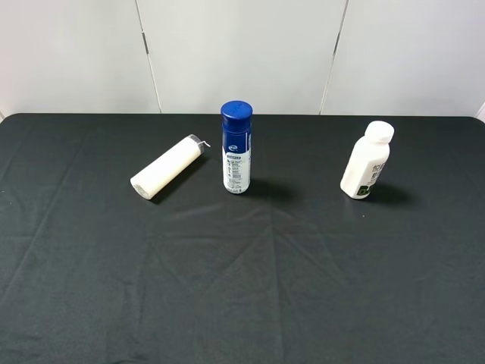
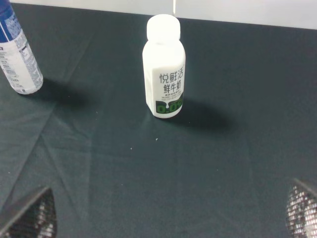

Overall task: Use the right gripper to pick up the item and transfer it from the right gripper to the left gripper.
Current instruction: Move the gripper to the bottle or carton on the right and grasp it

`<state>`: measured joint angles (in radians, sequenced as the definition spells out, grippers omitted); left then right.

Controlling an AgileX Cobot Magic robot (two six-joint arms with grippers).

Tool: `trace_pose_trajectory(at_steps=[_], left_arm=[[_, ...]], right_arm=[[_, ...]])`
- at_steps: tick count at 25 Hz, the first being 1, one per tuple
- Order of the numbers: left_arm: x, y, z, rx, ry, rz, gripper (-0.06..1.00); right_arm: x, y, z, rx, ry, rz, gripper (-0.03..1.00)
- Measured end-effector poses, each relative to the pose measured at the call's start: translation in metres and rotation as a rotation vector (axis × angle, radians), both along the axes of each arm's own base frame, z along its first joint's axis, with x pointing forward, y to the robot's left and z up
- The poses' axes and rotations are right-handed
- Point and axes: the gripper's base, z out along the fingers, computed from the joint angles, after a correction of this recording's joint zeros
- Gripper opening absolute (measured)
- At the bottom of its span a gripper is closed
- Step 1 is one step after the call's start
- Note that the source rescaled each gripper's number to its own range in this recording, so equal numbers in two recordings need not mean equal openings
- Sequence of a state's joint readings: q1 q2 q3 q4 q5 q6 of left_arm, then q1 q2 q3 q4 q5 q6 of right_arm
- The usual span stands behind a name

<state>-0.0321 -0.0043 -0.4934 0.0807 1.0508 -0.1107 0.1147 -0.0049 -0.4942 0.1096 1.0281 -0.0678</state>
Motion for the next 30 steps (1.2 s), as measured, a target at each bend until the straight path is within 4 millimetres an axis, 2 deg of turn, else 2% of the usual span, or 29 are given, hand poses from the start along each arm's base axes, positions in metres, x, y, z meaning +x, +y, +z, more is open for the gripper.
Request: trace_pose_trajectory(at_steps=[23,26,30], left_arm=[[0.000,0.000,0.000,0.001,-0.005,0.000,1.00],[0.000,0.000,0.000,0.001,-0.005,0.000,1.00],[0.000,0.000,0.000,0.001,-0.005,0.000,1.00]], right_arm=[[0.000,0.000,0.001,0.021,0.000,-0.010,1.00],[-0.001,0.000,0.013,0.037,-0.014,-0.016,1.00],[0.013,0.001,0.039,0.038,0.023,-0.020,1.00]])
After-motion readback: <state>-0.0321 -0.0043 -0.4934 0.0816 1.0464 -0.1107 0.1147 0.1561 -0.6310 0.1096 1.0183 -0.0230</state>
